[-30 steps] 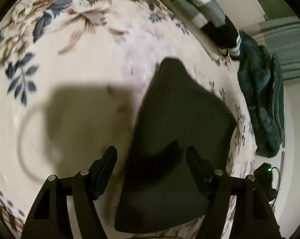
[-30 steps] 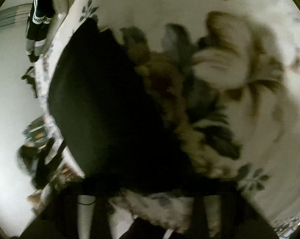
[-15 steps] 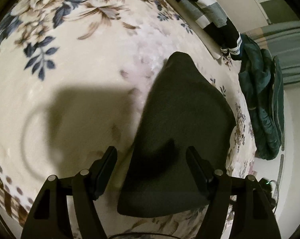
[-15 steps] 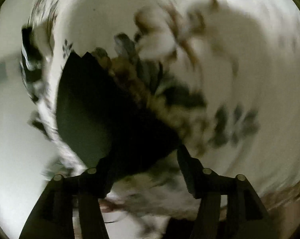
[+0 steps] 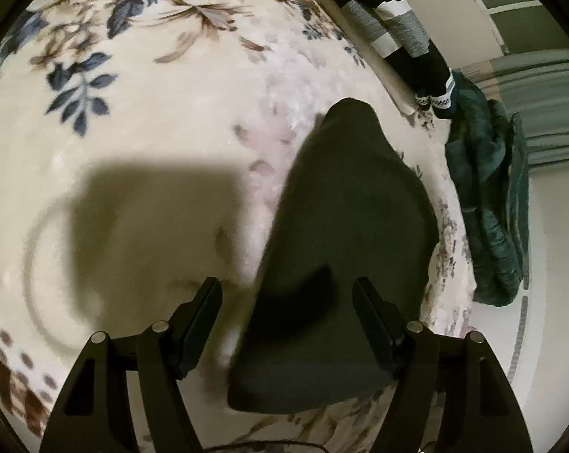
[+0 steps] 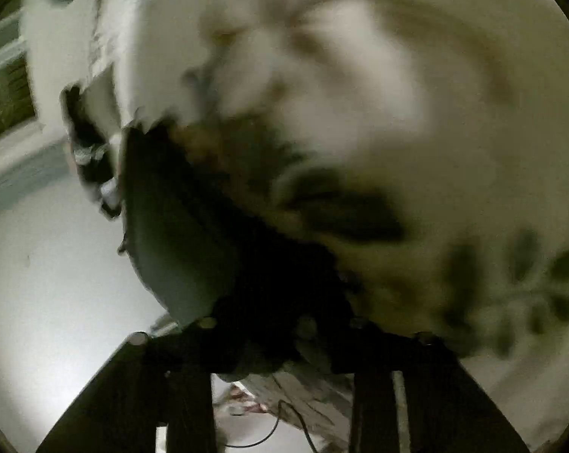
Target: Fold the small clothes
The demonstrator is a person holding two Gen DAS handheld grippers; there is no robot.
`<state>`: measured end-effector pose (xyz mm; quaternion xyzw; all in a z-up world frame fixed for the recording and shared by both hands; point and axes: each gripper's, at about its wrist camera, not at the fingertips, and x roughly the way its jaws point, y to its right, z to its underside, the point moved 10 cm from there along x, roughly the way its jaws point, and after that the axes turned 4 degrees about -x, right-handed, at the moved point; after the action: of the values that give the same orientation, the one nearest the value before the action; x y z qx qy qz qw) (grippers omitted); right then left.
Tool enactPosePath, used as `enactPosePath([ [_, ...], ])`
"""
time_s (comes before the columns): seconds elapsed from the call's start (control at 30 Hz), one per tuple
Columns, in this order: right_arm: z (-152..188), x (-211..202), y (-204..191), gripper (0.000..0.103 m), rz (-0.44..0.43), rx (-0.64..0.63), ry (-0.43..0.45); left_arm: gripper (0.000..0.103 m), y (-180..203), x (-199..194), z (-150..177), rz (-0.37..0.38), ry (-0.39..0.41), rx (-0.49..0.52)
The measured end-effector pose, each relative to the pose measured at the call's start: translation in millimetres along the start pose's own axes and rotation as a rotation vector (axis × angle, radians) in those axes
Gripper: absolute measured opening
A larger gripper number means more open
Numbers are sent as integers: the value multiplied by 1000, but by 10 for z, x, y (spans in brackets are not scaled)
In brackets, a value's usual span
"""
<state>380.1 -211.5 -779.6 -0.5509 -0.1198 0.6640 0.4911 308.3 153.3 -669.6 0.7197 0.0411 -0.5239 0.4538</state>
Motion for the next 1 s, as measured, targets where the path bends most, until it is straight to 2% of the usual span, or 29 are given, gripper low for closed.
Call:
enactPosePath([
  [0.03,-11,-64,-30,60,37,-26,3,69,18,3,-20,14,2,2],
  [0.07,-40,-159,-118,69,60,-71,20,70,43,8,-45,30,6,5],
  [0.1,-71,-220,-217,71,62,-108,25,75,63,26,-79,44,9,9],
  [0.23,-245,-68,-565,72,77,-293,-78,76,115,175,-200,104,-5,8],
  [0.33,-423,409,-710,72,117,-415,-226,76,124,407,-267,123,-55,13],
  [0.4,-466,640,-744,74,121,-440,-297,76,173,514,-281,146,-81,25],
  [0.47,-401,845,-877,74,79,-491,-378,77,252,602,-280,171,-102,44],
  [0.53,-297,980,-985,74,18,-508,-441,81,368,721,-277,195,-131,72],
  [0.6,-227,1136,-1074,74,-2,-511,-478,85,460,816,-284,204,-141,94],
  [0.7,-98,1215,-1087,73,-21,-515,-496,86,560,883,-332,223,-138,93],
  [0.73,-78,1244,-1125,69,-28,-511,-489,85,579,874,-350,239,-130,86],
  [0.77,-44,1198,-1081,54,-27,-518,-481,79,611,841,-386,259,-108,79],
  [0.8,-44,1196,-1062,43,9,-540,-455,48,629,788,-420,262,-81,77],
  [0.83,-38,1162,-1020,31,20,-539,-442,27,627,759,-439,256,-77,80],
  [0.9,-80,1188,-1079,23,9,-526,-407,25,672,663,-450,238,-75,101],
  [1.0,-14,1068,-1154,20,22,-529,-353,23,761,560,-446,230,-91,128],
])
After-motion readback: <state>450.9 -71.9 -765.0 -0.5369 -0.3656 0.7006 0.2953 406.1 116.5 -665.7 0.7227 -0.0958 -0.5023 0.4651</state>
